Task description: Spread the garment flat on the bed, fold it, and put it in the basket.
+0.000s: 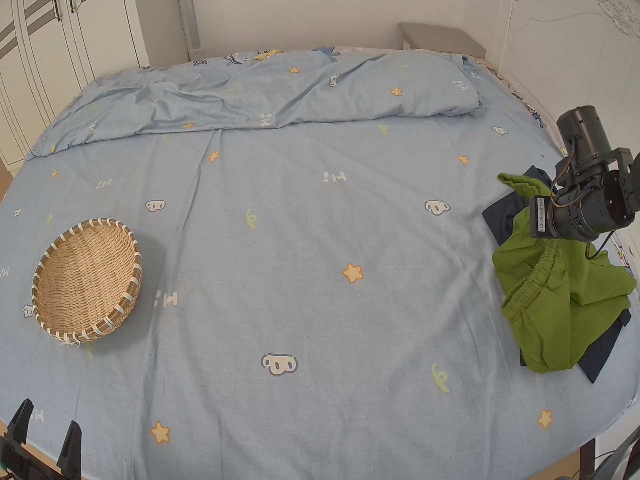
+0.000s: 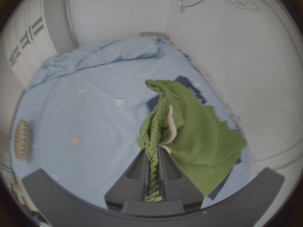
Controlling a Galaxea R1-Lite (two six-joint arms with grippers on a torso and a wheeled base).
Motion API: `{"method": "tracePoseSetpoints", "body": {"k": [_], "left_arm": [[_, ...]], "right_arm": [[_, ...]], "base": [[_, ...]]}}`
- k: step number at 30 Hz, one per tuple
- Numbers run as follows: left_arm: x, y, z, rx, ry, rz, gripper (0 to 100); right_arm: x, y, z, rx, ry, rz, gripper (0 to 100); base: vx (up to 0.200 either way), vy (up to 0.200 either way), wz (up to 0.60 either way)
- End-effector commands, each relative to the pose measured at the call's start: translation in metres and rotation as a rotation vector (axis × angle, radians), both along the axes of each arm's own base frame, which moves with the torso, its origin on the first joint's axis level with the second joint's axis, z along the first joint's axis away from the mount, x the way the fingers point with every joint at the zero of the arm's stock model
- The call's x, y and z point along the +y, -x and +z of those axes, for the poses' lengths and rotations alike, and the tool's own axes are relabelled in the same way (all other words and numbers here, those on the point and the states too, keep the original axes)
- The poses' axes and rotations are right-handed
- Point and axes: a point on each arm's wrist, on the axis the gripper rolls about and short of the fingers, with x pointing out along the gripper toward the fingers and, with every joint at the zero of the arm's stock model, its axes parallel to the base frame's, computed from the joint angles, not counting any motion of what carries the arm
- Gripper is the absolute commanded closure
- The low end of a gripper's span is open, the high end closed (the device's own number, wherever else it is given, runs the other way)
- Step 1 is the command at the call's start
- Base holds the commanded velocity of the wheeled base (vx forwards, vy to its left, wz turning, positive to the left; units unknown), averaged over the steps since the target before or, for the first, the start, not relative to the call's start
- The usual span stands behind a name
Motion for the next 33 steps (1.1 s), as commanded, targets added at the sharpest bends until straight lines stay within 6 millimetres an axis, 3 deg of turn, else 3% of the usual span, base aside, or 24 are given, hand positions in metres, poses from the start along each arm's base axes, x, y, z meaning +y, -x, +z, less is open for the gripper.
{"method": "tracePoseSetpoints", "body": {"k": [1, 14, 17, 21, 24, 33], "left_arm": [[0.000, 0.000, -0.005, 0.000, 0.001, -0.002, 0], [0.000, 0.000, -0.005, 0.000, 0.001, 0.000, 0], [0.000, 0.000, -0.005, 0.000, 0.001, 0.000, 0], [0.000, 0.000, -0.005, 0.000, 0.000, -0.002, 0], [0.000, 0.000, -0.005, 0.000, 0.001, 0.000, 0], [0.000, 0.000, -0.005, 0.000, 0.001, 0.000, 0]], "right_arm": [[0.030, 0.028, 0.033, -0.019, -0.191, 0.177, 100], [0.096, 0.040, 0.017, 0.032, -0.278, 0.354, 100], [0.125, 0.042, 0.010, -0.037, -0.336, 0.372, 100], [0.145, 0.051, 0.016, -0.071, -0.370, 0.444, 100], [0.183, 0.045, 0.011, -0.055, -0.372, 0.510, 100], [0.240, 0.035, 0.030, -0.056, -0.516, 0.714, 100]], "base": [[0.000, 0.000, 0.00], [0.000, 0.000, 0.00], [0.000, 0.000, 0.00], [0.000, 0.000, 0.00], [0.000, 0.000, 0.00], [0.000, 0.000, 0.00]]}}
